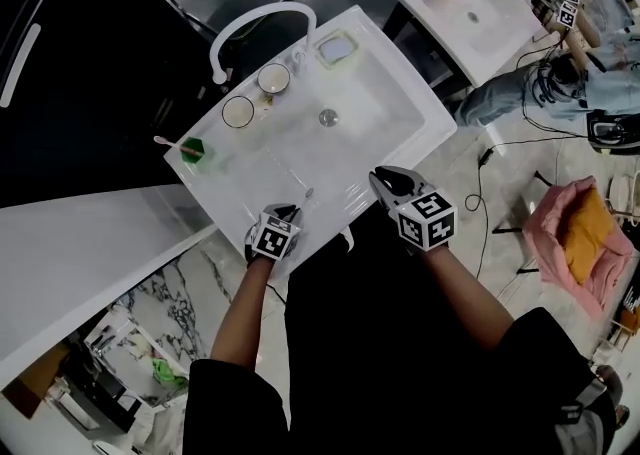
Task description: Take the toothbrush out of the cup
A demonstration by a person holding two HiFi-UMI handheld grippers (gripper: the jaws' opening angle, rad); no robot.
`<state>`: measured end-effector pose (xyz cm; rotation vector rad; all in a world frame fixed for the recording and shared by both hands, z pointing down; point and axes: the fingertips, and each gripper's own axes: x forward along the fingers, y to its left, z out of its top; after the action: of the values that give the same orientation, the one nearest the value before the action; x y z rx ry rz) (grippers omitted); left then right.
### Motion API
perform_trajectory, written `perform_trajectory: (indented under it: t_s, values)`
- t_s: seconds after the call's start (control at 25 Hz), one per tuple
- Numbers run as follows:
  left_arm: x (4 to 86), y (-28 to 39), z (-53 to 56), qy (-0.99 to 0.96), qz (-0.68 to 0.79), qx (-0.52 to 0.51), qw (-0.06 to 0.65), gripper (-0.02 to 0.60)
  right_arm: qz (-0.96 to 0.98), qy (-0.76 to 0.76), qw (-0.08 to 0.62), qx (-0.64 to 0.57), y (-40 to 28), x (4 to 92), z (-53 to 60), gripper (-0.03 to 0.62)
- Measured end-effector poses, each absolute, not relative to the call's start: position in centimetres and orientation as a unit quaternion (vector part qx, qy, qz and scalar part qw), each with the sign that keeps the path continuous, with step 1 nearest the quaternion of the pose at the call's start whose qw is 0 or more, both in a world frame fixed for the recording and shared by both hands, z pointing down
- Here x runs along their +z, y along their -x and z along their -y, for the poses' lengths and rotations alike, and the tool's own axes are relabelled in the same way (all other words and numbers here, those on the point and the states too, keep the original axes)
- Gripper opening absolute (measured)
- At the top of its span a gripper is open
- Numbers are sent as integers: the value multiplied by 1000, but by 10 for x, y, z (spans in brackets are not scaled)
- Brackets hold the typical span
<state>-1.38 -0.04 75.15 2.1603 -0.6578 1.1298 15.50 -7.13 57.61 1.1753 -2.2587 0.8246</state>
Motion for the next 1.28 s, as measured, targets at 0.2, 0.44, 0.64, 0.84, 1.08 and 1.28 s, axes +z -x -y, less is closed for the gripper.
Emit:
perform_trajectory:
  t_s: [0.2, 0.44, 0.64, 0.84, 1.08, 1.28]
  values:
    - [753, 12, -5, -817, 239, 431, 301, 48, 817, -430, 234, 303, -162, 577, 72, 54]
    - [752, 4, -9, -824, 207, 461, 256, 49, 814, -432, 231, 312, -167, 581, 72, 54]
    - [755, 5, -7, -823, 211, 453, 269, 49, 813, -432, 225, 318, -166, 582, 72, 54]
    - [753, 7, -3, -824, 223, 441, 277, 49, 809, -439, 224, 320, -173, 582, 71, 54]
    - [752, 5, -9, -823, 215, 434, 296, 51, 803, -446, 224, 326, -178, 586, 69, 54]
    - [750, 4, -11, -826, 208, 431, 297, 51, 803, -447, 222, 325, -177, 585, 69, 54]
